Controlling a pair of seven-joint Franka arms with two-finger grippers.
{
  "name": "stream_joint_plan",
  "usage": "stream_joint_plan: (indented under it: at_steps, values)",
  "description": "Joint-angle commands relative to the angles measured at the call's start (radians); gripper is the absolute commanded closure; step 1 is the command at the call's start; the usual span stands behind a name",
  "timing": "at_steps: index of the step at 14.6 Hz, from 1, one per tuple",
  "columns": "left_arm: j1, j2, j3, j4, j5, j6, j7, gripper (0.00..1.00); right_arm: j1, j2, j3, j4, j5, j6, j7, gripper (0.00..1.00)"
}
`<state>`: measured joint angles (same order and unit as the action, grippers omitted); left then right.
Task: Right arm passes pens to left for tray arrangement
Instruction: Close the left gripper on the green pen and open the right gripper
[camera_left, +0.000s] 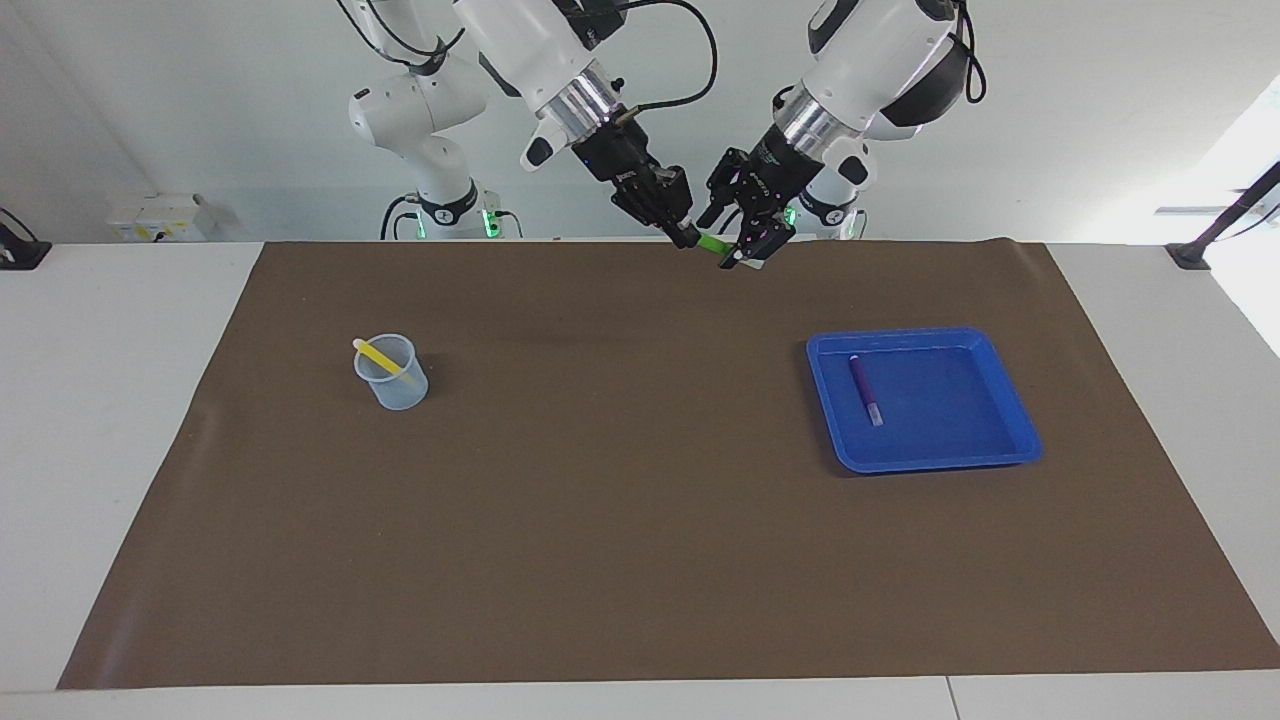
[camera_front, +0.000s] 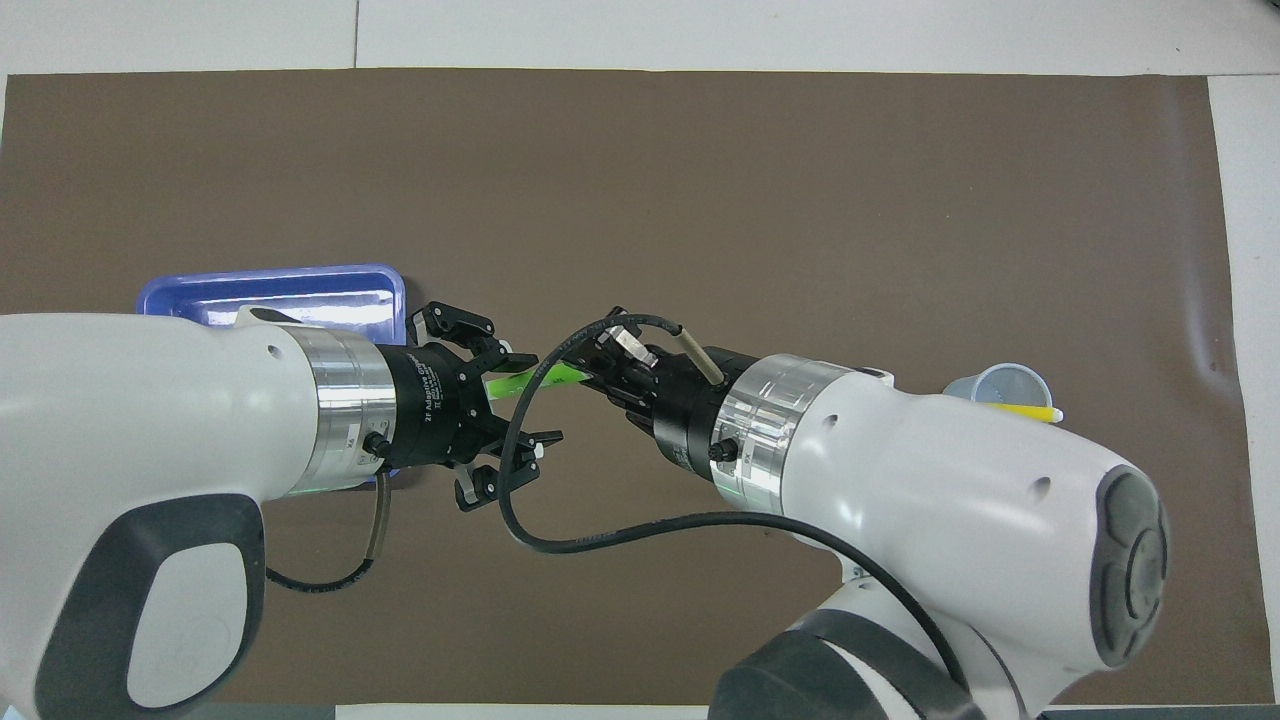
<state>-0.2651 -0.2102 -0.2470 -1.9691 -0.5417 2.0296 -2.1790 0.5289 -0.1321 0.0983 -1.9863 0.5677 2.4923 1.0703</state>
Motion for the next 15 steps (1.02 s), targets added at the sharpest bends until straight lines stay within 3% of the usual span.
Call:
stream_joint_plan:
  at_steps: [1, 6, 8, 15]
  values:
    - [-0.008, -0.031, 0.009, -0.028, -0.011, 0.017, 0.018, 0.42, -0.012, -0.020, 0.006, -0.022, 0.018, 0.013, -0.021, 1.00]
    - [0.001, -0.025, 0.009, -0.019, -0.001, 0.017, 0.019, 0.76, -0.012, -0.020, 0.006, -0.022, 0.018, 0.011, -0.021, 1.00]
    - [0.001, -0.023, 0.009, -0.016, -0.001, 0.015, 0.040, 1.00, -0.012, -0.020, 0.006, -0.022, 0.018, 0.011, -0.021, 1.00]
    - [-0.009, -0.021, 0.011, -0.016, 0.049, 0.027, 0.050, 1.00, -0.012, -0.020, 0.006, -0.020, 0.018, 0.011, -0.021, 1.00]
